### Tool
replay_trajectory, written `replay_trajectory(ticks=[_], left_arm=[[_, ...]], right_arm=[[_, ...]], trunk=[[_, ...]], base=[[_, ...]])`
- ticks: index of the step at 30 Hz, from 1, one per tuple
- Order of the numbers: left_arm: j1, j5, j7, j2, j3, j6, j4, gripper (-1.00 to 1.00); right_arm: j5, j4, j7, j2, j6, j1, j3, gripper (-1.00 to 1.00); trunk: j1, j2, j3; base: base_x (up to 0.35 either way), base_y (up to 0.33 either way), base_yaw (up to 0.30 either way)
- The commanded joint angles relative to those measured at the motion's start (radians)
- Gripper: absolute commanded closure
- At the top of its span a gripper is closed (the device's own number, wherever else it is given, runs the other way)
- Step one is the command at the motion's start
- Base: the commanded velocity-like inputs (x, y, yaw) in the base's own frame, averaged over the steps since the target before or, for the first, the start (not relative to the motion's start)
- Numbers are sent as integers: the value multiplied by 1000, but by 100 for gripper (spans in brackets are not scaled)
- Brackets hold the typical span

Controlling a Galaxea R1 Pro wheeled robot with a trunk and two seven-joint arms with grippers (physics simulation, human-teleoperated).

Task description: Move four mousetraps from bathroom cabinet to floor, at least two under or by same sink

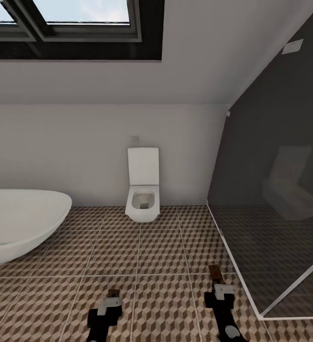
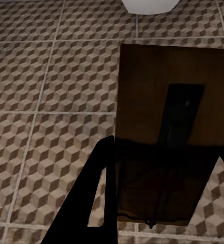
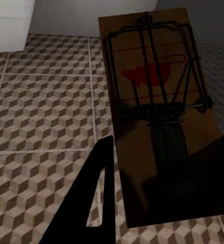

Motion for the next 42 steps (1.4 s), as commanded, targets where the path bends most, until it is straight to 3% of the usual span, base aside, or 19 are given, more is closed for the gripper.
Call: replay_trajectory(ticks=[1, 3, 5, 7, 8, 9, 10, 13, 15, 19, 22, 27, 30, 38, 42], left_arm=[[-1, 8, 7, 7, 52, 78, -50, 100], [-3, 7, 2, 19, 191, 284, -182, 100], [-12, 4, -1, 25, 326, 514, -325, 100], [-67, -13, -2, 28, 412, 706, -422, 100], [-117, -29, -3, 28, 435, 776, -435, 100], [-146, -37, -4, 28, 443, 804, -431, 100], [-209, -51, -5, 28, 455, 847, -397, 100], [-395, -72, -28, 28, 471, 906, -198, 100], [-471, -78, -62, 28, 474, 916, -122, 100], [-513, -88, -89, 25, 470, 882, -146, 100], [-521, -95, -93, 9, 455, 798, -140, 100], [-524, -100, -96, -5, 419, 575, -41, 100], [-524, -100, -97, -7, 409, 515, 26, 100], [-526, -100, -132, -14, 391, 495, 76, 100], [-526, -99, -143, -15, 369, 550, 79, 100]], right_arm=[[-3, -72, -7, -1, 97, -1, 6, 100], [-3, -215, -6, -1, 274, 0, 6, 100], [-3, -341, -6, 0, 378, -1, 6, 100], [3, -436, -11, 2, 432, -2, 7, 100], [10, -470, -15, 5, 458, -3, 7, 100], [14, -483, -18, 6, 473, -4, 7, 100], [20, -503, -24, 10, 507, -7, 7, 100], [28, -529, -34, 21, 607, -33, 7, 100], [28, -527, -37, 26, 654, -70, 7, 100], [27, -518, -37, 29, 765, -117, 5, 100], [25, -516, -36, 31, 805, -126, 5, 100], [22, -516, -35, 46, 820, -130, 5, 100], [22, -516, -34, 51, 822, -130, 4, 100], [21, -516, -34, 53, 824, -130, 5, 100], [21, -516, -33, 53, 824, -130, 5, 100]], trunk=[[1, -2, -2], [1, -2, -2], [1, -2, -2], [1, -2, -2], [1, -2, -2], [1, -2, -2], [1, -2, -2], [1, -2, -2], [1, -2, -2], [1, -2, -2], [1, -2, -2], [1, -2, -2], [1, -2, -2], [1, -2, -2], [1, -2, -2]], base=[[0, 0, 0], [0, 0, 0], [0, 0, 0], [0, 0, 0], [0, 0, 0], [0, 0, 0], [0, 0, 0], [0, 0, 0], [0, 0, 0], [0, 0, 0], [0, 0, 0], [0, 0, 0], [0, 0, 0], [0, 0, 0], [0, 0, 0]])
